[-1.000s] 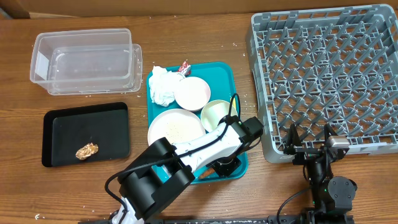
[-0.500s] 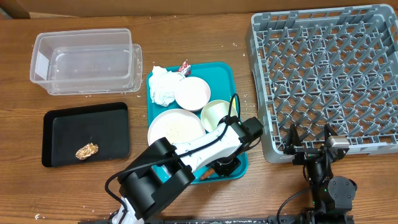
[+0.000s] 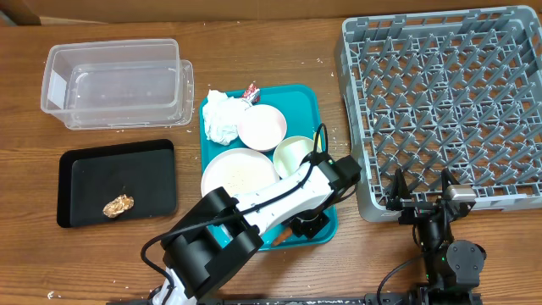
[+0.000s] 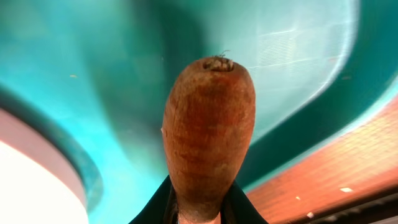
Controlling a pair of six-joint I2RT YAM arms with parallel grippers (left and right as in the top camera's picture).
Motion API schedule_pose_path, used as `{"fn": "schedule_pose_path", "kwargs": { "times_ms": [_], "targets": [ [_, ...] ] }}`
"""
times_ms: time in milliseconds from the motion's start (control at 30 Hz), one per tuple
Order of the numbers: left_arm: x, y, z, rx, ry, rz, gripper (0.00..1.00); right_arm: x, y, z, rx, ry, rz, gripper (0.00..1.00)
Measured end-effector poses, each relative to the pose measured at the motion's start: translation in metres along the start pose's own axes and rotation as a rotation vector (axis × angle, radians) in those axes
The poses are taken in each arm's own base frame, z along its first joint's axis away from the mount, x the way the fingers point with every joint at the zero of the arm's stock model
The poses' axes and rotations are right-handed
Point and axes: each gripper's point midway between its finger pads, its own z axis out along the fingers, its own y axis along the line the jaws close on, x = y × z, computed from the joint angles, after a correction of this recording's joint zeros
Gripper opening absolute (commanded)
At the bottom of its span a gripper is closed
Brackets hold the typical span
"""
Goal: Sort waste into correct bins and load items into the dishwasher
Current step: 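Carry the carrot left over the black tray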
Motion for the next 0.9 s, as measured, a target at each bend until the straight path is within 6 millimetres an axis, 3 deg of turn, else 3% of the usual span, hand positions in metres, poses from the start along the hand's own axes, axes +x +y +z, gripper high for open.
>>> {"fn": "schedule_pose_path", "kwargs": {
  "times_ms": [233, 433, 700, 900],
  "targets": [
    [-0.004, 0.004, -0.031, 0.002, -0.009, -0.023, 0.04, 0.0, 0.0, 0.0, 0.0, -0.001, 0.0, 1.0],
    [-0.012, 0.029, -0.054, 0.011, -0.036, -0.134, 0.04, 0.0, 0.0, 0.0, 0.0, 0.0, 0.0, 1.0],
    [-0.02, 0.083, -0.088, 0.037, -0.095, -0.296, 0.04, 0.0, 0.0, 0.0, 0.0, 0.0, 0.0, 1.0],
    [-0.017, 0.143, -0.102, 0.062, -0.139, -0.466, 0.05, 0.0, 0.0, 0.0, 0.001, 0.0, 0.0, 1.0]
  ]
}}
